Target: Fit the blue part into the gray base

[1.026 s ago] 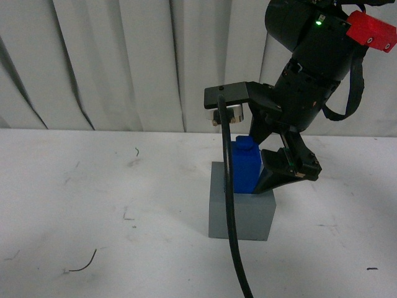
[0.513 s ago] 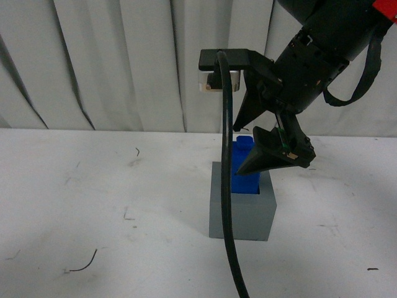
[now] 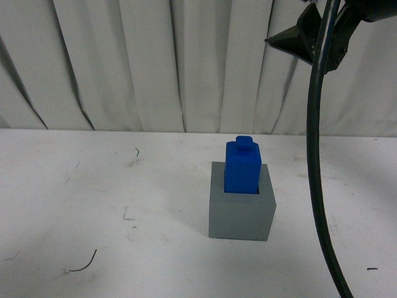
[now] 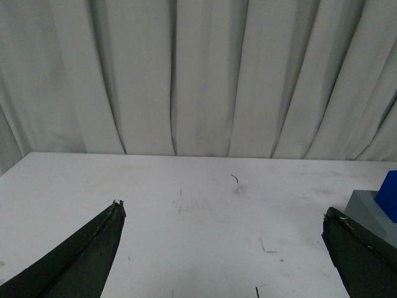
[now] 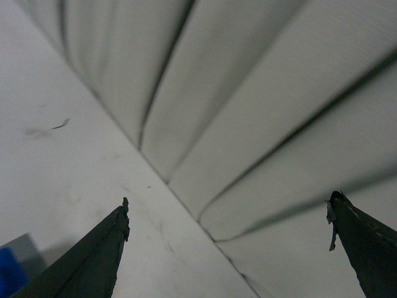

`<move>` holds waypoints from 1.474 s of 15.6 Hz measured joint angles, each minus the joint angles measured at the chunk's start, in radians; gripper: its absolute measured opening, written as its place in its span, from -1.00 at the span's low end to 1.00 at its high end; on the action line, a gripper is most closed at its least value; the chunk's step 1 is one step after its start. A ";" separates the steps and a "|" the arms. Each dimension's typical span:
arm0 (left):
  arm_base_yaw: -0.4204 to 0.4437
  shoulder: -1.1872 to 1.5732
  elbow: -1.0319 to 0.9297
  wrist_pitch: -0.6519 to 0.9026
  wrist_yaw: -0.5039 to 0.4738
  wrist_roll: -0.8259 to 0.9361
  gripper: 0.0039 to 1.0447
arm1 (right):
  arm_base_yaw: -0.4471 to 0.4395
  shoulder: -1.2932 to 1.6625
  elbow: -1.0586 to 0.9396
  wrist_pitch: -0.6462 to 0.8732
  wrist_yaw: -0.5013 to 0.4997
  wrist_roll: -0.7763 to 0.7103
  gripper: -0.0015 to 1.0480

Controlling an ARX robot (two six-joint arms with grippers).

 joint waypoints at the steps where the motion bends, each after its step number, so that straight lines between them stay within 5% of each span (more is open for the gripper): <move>1: 0.000 0.000 0.000 0.000 0.000 0.000 0.88 | -0.022 -0.031 -0.096 0.161 0.075 0.101 0.88; 6: 0.000 0.000 0.000 0.000 0.000 0.000 0.88 | -0.178 -0.227 -0.497 0.663 0.240 0.487 0.88; 10: 0.000 0.000 0.000 0.000 0.000 0.000 0.88 | -0.186 -0.257 -0.593 0.689 0.278 0.568 0.87; 16: 0.000 0.000 0.000 0.000 0.000 0.000 0.88 | -0.176 -0.417 -0.706 0.629 0.439 0.666 0.41; 18: 0.000 0.000 0.000 0.000 0.000 0.000 0.88 | -0.176 -0.536 -0.808 0.605 0.449 0.691 0.06; 19: 0.000 0.000 0.000 0.000 0.000 0.000 0.88 | -0.176 -0.797 -0.991 0.547 0.449 0.702 -0.78; 20: 0.000 0.000 0.000 0.000 0.000 0.000 0.88 | -0.176 -0.887 -1.096 0.516 0.449 0.705 -0.96; 23: 0.000 0.000 0.000 0.000 0.000 0.000 0.88 | -0.176 -1.006 -1.153 0.481 0.450 0.705 -0.96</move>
